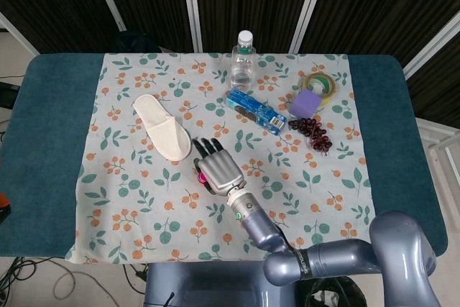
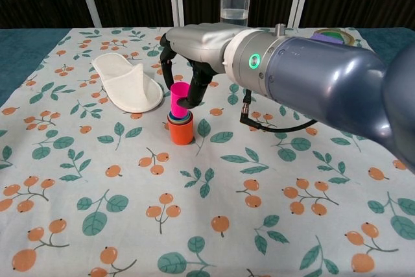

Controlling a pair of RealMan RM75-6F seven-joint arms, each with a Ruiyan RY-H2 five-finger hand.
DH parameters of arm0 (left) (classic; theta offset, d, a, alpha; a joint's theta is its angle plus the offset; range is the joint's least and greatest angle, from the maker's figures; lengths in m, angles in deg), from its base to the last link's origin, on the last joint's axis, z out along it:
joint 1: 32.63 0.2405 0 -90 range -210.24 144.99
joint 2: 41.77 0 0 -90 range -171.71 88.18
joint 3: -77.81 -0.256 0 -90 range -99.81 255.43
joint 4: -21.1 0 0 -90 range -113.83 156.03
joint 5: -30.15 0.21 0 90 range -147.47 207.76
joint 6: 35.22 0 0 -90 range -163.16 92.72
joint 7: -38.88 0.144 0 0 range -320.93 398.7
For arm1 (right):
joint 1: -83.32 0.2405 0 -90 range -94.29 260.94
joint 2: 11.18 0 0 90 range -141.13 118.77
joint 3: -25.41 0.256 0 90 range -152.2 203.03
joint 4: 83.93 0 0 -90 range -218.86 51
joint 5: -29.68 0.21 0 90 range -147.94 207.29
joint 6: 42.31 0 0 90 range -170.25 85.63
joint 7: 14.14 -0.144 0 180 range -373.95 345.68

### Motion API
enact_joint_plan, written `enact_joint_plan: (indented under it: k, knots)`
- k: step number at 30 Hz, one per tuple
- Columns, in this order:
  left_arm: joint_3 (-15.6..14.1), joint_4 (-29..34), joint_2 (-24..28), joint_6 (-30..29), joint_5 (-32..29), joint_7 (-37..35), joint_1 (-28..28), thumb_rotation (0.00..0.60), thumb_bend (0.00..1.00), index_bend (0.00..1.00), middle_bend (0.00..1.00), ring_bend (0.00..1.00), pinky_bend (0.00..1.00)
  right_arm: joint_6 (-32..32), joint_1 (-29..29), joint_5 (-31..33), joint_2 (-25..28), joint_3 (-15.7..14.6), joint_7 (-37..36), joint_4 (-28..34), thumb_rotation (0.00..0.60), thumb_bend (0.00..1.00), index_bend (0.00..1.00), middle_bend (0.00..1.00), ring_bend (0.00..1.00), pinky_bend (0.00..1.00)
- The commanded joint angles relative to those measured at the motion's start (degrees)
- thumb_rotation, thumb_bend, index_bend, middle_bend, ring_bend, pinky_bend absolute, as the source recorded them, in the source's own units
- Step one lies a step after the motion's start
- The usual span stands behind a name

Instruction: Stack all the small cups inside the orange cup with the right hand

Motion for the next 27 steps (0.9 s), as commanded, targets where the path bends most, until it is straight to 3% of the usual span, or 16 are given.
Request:
enact_joint_plan:
  k: [1,21,24,27]
  knots:
    - [0.1,0.0,0.0,0.0,-0.2,-0.2,0.0,0.6,0.73,0.13,0.0,0.0,0.0,-0.3,0.4,0.3,-0.5,0.2,0.5,-0.7,0.6,0.42,0.53,0.0,0.02,0.11]
    - [0.1,0.0,0.2,0.0,-0.3,-0.4,0.1,0.6,0.73,0.13,0.0,0.0,0.0,0.9,1.1,2.3,-2.4,0.1,0.9,-4.2,0.6,0.42,0.53,0.0,0.02,0.11]
    - [0.2,0.0,0.2,-0.1,-0.3,-0.4,0.1,0.6,0.73,0.13,0.0,0.0,0.0,1.2,1.1,2.3,-2.4,-0.2,0.9,-4.1,0.6,0.42,0.5,0.0,0.02,0.11]
    - [0.2,0.0,0.2,-0.2,-0.3,-0.5,0.1,0.6,0.73,0.13,0.0,0.0,0.0,1.6,1.0,2.4,-2.2,-0.5,1.0,-4.0,0.6,0.42,0.37,0.0,0.02,0.11]
